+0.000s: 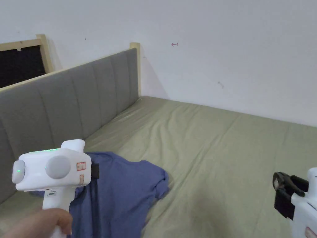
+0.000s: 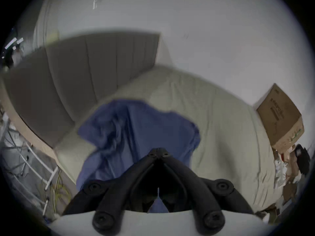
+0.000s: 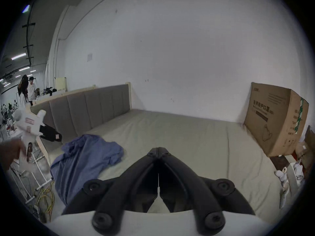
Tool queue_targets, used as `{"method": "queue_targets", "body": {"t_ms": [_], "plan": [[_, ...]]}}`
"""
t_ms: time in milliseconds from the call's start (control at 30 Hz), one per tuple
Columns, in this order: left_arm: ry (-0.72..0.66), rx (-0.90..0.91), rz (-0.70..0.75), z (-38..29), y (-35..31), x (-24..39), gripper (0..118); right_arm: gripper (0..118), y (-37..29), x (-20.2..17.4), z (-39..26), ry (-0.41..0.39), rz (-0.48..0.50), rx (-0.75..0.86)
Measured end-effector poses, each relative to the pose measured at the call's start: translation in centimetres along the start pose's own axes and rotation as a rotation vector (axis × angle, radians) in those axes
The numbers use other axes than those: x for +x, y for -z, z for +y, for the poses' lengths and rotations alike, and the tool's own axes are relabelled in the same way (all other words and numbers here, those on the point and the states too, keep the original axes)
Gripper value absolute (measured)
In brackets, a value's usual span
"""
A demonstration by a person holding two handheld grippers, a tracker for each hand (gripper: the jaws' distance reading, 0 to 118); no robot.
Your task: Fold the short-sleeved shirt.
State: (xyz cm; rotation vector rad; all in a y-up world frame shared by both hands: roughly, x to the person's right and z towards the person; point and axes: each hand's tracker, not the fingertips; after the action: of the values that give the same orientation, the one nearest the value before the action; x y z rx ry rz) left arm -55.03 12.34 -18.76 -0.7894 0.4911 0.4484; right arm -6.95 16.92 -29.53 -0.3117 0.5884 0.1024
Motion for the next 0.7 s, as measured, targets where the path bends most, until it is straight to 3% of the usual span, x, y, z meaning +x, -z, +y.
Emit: {"method": "queue_targets", "body": {"t_ms": [33,67,100,133,367,467,567,600,633,667,700], "plan": [[0.01,-0.054,0.009,-0.1,1.7,-0.8,6,0,0.2,0.3,-0.3,0.002,-0.001,-0.014],[0.016,-0.094,0.026,-0.3,3.5,-1.3,35,0,0.4,0.7,-0.8,0.005,-0.004,-0.031],[0.011,-0.143,0.055,-0.5,5.4,-1.8,89,0,0.6,1.0,-1.2,0.006,-0.006,-0.049],[-0.001,-0.174,0.041,-1.0,7.2,-2.2,106,0,0.9,1.3,-1.6,0.005,-0.005,-0.07],[0.012,-0.338,0.034,-4.4,17.0,-1.5,104,0,2.6,2.6,-4.1,-0.005,-0.001,-0.192],[0.089,-0.321,0.083,-6.1,18.9,-0.1,116,0,3.0,3.0,-4.7,0.018,0.01,-0.221],[0.155,-0.375,0.22,-5.7,18.2,1.8,110,0,3.4,3.1,-5.0,0.017,0.006,-0.24],[0.161,-0.348,0.217,-5.3,18.2,2.1,89,0,3.3,3.1,-4.9,0.02,0.011,-0.245],[0.175,-0.338,0.137,-5.3,17.4,2.3,58,0,3.3,3.2,-4.9,0.025,0.015,-0.246],[0.224,-0.307,0.119,-5.0,16.4,2.5,4,0,3.2,3.3,-4.8,0.03,0.021,-0.244],[0.258,-0.253,0.13,-4.0,15.0,2.6,2,0,3.0,3.4,-4.6,0.034,0.025,-0.24]]}}
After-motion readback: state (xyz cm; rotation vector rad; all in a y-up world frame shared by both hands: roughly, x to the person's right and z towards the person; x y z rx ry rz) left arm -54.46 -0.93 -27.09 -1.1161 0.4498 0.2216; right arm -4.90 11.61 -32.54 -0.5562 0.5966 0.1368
